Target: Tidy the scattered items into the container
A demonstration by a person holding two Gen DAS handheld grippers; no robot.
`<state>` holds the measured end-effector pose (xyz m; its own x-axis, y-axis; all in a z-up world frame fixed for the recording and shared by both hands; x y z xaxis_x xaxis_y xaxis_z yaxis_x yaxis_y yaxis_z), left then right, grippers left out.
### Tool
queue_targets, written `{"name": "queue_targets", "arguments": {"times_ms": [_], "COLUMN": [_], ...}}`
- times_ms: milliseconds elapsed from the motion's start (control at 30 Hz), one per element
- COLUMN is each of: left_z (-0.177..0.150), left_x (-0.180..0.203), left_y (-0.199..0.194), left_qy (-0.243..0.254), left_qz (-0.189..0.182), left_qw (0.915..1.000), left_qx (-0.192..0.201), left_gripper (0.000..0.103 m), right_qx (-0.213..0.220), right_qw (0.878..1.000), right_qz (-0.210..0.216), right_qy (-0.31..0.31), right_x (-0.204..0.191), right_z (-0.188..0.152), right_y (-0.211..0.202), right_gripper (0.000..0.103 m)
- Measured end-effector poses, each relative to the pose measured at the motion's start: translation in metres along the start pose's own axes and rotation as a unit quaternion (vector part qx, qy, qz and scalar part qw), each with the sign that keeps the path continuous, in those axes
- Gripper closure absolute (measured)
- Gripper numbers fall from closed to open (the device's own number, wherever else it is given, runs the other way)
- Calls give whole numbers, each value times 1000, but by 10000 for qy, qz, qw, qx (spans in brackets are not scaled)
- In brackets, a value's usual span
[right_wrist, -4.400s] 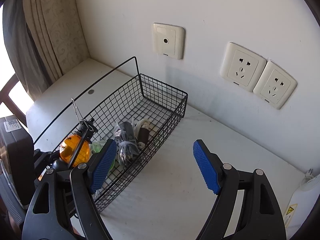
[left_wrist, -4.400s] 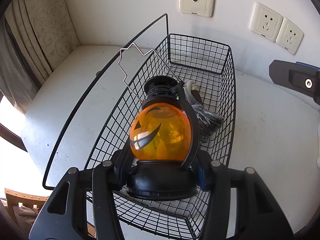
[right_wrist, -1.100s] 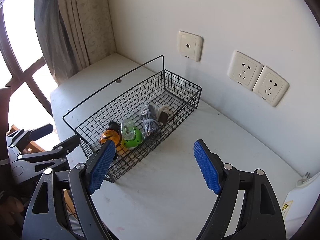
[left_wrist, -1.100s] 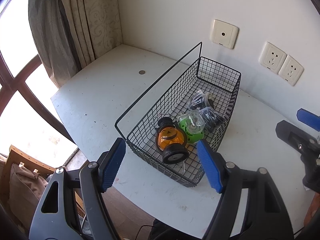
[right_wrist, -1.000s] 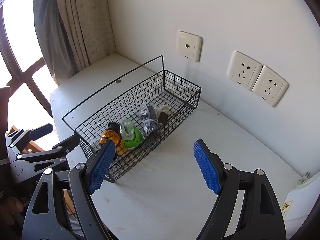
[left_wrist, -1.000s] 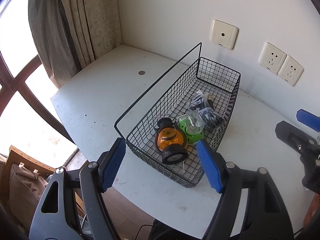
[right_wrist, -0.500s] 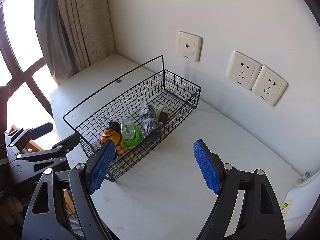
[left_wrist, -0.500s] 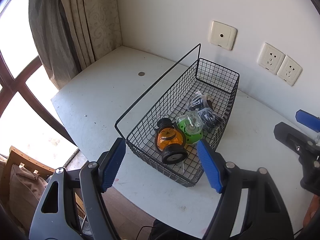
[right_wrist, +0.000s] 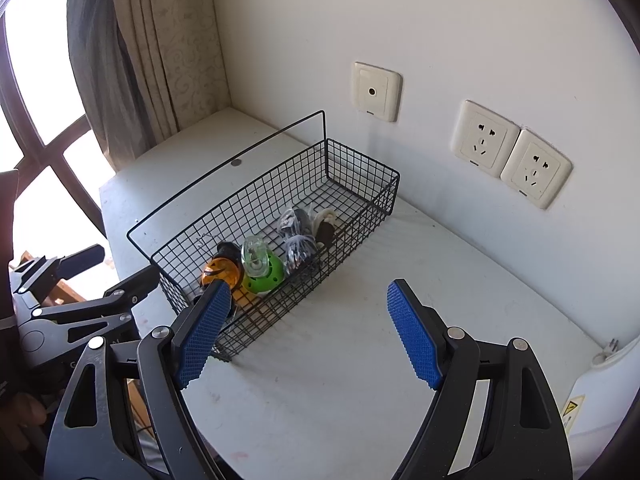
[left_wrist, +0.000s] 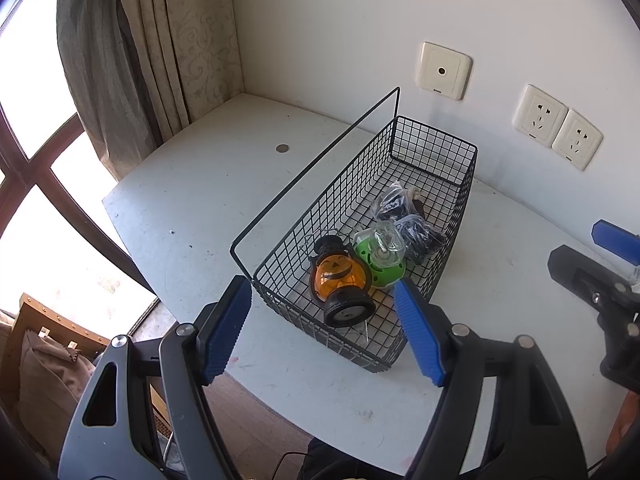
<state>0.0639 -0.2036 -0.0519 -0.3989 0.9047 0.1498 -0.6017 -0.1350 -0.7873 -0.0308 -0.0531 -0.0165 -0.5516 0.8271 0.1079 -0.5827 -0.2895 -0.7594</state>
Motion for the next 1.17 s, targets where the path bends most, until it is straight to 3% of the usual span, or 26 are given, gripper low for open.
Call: {"name": "queue_targets", "arguments": {"times_ms": [1167], "left_z": [2], "left_x": [2], "left_y": [2], "left_qy": [90], "left_qz": [-7], "left_qw": [10000], "left_qx": [-16], "left_gripper": [32], "right_qx": [28], "right_qw": [10000], "right_qz": [-20], "right_qy": [-2], "right_x": [4], "right_z": [4], "right_y": [0], "right_gripper": [23]}}
Point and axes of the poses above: each gripper's, at about its wrist camera, not at the fingertips, and y roughly the way its jaws point, x to its right, z to its top, the point moved 7 cm from there along y, roughly the way its jaws point, and after that the axes turned 13 degrees about -z, right-handed, at the moved point
